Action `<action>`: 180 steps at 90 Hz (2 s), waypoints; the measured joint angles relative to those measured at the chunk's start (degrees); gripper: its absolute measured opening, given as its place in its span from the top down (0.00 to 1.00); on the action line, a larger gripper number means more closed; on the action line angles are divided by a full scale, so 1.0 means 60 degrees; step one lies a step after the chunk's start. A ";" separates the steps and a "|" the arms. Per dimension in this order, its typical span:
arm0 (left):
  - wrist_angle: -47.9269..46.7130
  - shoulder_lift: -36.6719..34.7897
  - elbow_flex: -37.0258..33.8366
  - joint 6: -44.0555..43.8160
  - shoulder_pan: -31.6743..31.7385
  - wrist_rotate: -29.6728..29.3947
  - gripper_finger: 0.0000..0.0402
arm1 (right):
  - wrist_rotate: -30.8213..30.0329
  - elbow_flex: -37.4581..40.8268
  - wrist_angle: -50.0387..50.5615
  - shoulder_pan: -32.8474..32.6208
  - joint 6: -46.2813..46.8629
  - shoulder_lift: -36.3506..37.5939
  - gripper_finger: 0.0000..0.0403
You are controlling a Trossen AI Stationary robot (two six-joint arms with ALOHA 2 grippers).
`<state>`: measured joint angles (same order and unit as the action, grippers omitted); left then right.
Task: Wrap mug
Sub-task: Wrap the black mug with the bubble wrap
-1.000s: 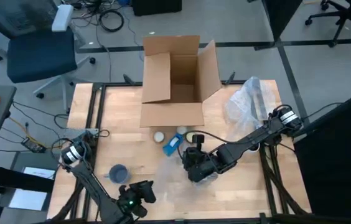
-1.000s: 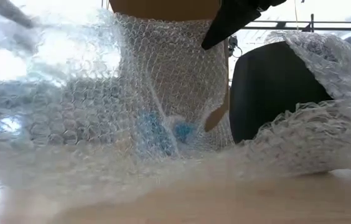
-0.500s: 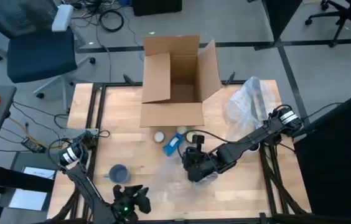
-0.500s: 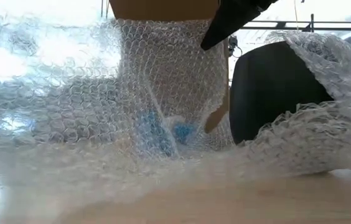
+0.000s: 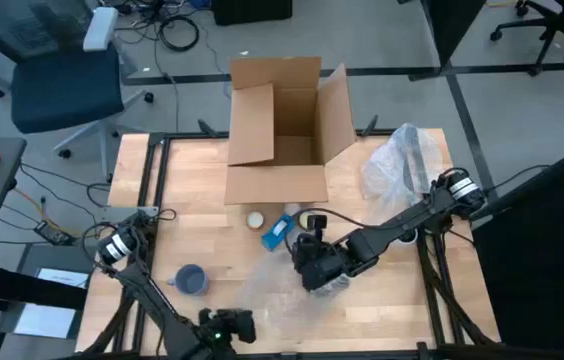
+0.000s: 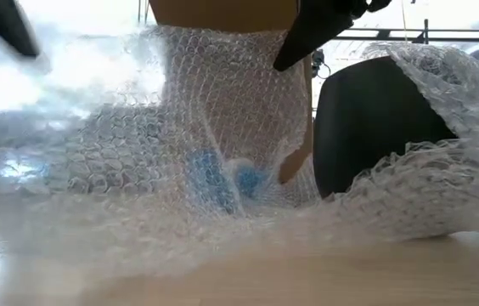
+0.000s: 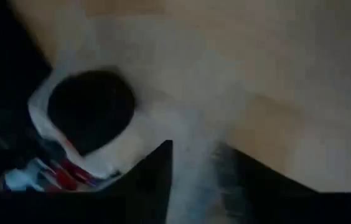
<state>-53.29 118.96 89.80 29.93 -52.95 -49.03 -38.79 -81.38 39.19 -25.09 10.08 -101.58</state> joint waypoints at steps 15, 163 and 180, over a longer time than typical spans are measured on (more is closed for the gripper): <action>-0.0360 -0.0033 0.0193 -0.1807 0.0199 -0.0530 0.98 | -0.0003 0.0004 0.0387 0.0212 -0.0151 0.0309 1.00; 0.6525 -0.0849 0.1082 -0.2048 0.3006 -0.1796 1.00 | 0.6272 0.0026 0.1649 -0.1445 0.3418 0.0541 1.00; 0.6549 -0.0849 0.1082 -0.2832 0.3341 -0.1649 1.00 | 0.6547 0.0026 0.1608 -0.1481 0.3905 0.0525 0.99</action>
<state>-14.00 113.86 96.29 12.94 -32.91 -58.92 0.50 -81.23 48.84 -33.98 33.51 -98.43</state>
